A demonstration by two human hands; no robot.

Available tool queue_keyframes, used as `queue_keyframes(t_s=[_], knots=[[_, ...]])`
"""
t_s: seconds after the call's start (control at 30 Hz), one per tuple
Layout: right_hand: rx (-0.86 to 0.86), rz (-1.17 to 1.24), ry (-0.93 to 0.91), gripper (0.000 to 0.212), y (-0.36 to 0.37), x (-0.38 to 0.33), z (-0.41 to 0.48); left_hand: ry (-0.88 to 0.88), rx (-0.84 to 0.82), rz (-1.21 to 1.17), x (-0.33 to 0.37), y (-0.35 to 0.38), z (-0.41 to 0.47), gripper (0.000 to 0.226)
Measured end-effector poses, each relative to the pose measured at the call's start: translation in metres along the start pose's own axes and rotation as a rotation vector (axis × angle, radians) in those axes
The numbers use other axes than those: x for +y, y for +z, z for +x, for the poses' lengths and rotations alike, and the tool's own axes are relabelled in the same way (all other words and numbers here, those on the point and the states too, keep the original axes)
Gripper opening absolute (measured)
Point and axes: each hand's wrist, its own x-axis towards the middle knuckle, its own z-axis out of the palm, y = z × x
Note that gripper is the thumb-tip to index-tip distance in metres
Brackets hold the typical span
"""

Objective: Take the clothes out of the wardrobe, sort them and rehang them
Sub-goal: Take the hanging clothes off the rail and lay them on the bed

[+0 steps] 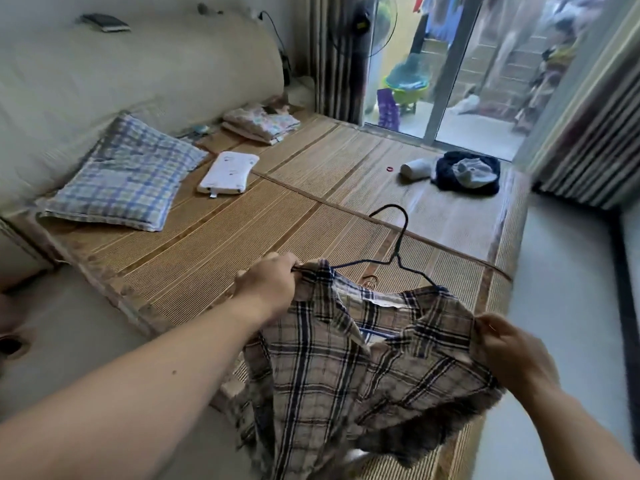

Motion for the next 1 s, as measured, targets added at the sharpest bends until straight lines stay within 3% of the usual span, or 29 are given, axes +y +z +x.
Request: queue_keyframes(t_s=[0.2,0.33,0.47,0.53,0.57,0.6,0.7,0.83,1.0], knots=[[-0.231,0.011,0.122,0.026,0.066,0.043,0.090,-0.103,-0.171,0.037,0.016,0.079,0.081,0.024],[-0.494,-0.081,0.206,0.018,0.114,0.069,0.140,-0.156,-0.254,0.129,0.016,0.137,0.122,0.022],[-0.560,-0.073,0.246,0.023,0.146,0.082,0.176,-0.204,-0.275,0.185,0.015,0.181,0.149,0.021],[-0.562,-0.049,0.258,0.015,0.157,0.080,0.190,-0.265,-0.278,0.126,0.012,0.194,0.159,0.022],[-0.565,-0.040,0.261,0.019,0.162,0.078,0.195,-0.301,-0.277,0.094,0.009,0.198,0.162,0.029],[-0.565,-0.055,0.248,0.038,0.167,0.076,0.199,-0.335,-0.285,0.067,0.006,0.201,0.163,0.042],[-0.594,-0.103,0.170,0.063,0.175,0.063,0.200,-0.395,-0.325,0.006,0.000,0.205,0.156,0.067],[-0.684,-0.165,-0.044,0.063,0.179,0.018,0.191,-0.392,-0.343,-0.004,-0.012,0.189,0.131,0.070],[-0.736,-0.178,-0.435,0.060,0.174,-0.098,0.165,-0.379,-0.293,-0.045,-0.034,0.130,0.093,0.067]])
